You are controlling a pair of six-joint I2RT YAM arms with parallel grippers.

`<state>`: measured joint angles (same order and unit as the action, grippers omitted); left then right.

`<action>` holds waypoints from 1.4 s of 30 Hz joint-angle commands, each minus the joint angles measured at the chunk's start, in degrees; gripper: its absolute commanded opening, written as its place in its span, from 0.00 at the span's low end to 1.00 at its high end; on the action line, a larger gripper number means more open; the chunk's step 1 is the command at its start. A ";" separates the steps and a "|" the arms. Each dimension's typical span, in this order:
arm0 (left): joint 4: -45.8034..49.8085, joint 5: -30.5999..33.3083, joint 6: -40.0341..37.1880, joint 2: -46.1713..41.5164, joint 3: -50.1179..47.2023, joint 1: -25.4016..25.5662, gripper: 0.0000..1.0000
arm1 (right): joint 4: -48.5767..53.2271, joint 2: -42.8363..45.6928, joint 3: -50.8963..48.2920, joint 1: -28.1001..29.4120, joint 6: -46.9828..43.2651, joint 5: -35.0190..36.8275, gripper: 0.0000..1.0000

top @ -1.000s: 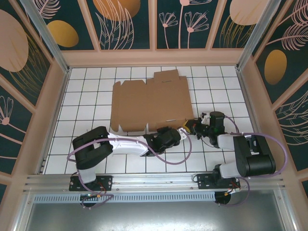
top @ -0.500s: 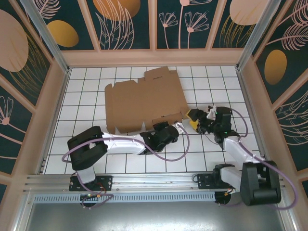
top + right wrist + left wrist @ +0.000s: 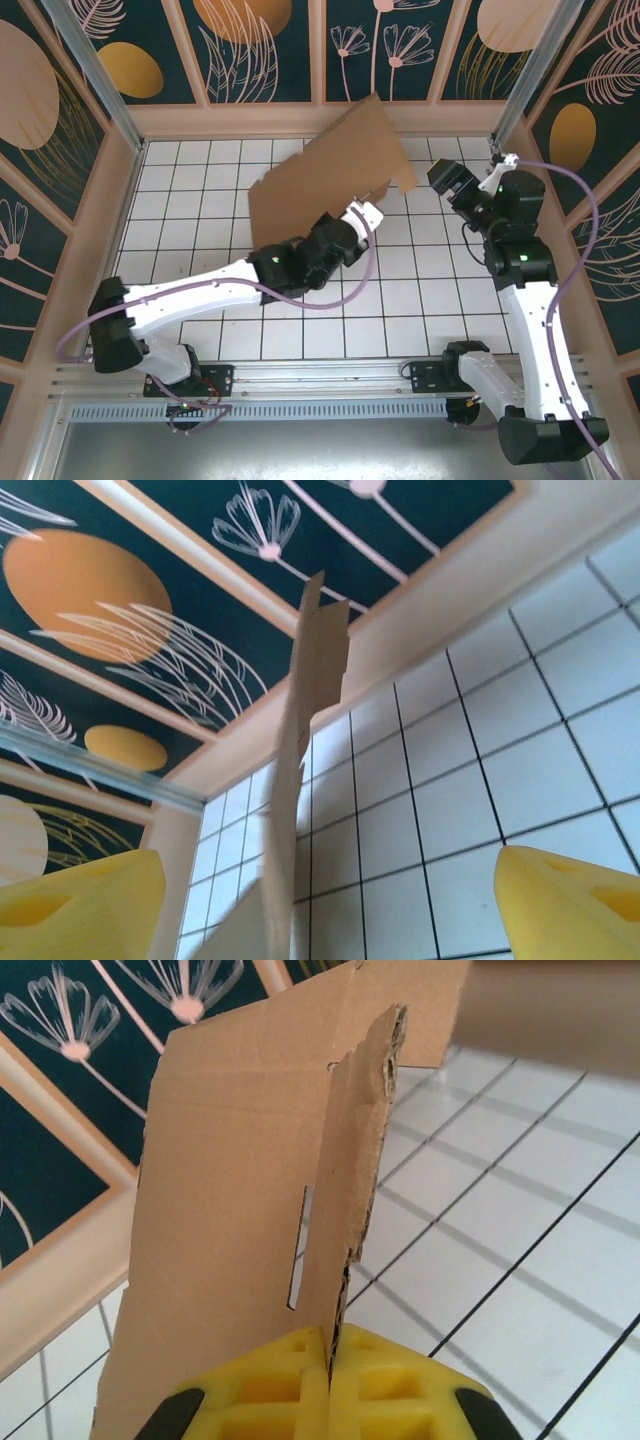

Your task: Fold the paper box

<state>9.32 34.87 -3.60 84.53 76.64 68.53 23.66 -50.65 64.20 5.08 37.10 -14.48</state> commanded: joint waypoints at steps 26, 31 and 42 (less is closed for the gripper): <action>-4.88 -59.56 51.48 -9.54 7.22 -39.88 0.00 | 1.09 -1.59 4.11 6.58 -8.29 10.69 0.86; -4.02 -65.00 54.70 -7.88 14.73 -38.80 0.00 | 0.35 -2.75 4.30 7.29 -8.57 8.45 0.86; 0.84 -65.14 57.63 -8.08 14.04 -41.12 0.00 | 0.64 -7.65 8.44 10.82 -11.03 7.89 0.86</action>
<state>8.36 -29.82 50.96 75.88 94.26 30.13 25.76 -57.34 71.33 14.87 27.70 -6.52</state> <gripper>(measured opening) 0.059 0.864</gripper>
